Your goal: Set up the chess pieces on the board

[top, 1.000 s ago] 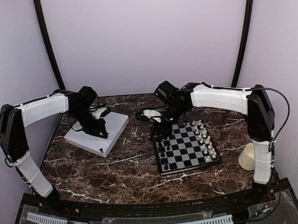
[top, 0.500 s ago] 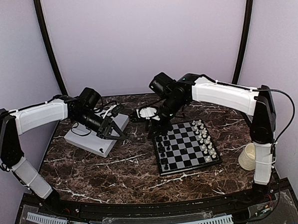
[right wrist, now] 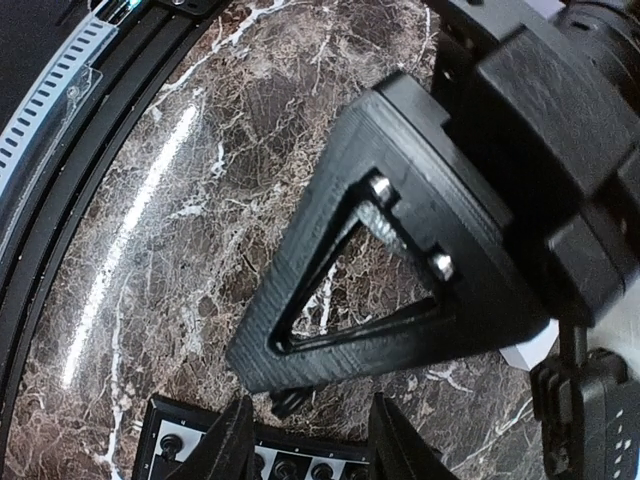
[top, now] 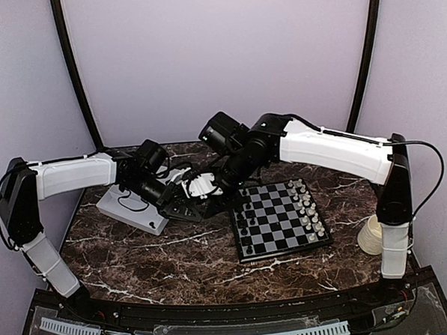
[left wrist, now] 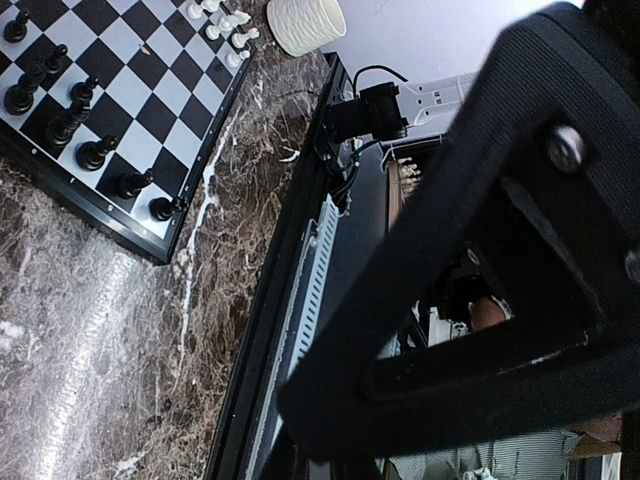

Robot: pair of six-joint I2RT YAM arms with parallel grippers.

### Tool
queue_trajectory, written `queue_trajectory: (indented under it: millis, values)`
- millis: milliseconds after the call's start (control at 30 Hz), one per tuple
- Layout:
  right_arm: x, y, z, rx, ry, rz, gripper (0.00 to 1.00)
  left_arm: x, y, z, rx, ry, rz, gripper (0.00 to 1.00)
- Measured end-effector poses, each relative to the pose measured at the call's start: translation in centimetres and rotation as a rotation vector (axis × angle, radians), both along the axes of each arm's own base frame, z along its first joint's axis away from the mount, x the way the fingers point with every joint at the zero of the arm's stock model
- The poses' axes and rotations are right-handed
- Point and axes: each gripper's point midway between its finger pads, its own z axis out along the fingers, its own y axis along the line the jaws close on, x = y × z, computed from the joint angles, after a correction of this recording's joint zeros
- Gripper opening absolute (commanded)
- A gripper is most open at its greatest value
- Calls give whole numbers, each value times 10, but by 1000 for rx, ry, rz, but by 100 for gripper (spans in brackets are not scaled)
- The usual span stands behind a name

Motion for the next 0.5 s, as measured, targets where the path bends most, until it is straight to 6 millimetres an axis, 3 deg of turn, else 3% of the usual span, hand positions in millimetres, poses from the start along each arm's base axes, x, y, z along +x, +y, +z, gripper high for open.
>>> queue_trajectory:
  millis: [333, 500]
  values:
    - [-16, 4, -4, -50, -76, 42, 38, -5, -3, 2, -25, 24, -24, 6]
    - [-17, 4, -8, -67, -104, 45, 27, -6, -3, 1, -24, 26, -26, 6]
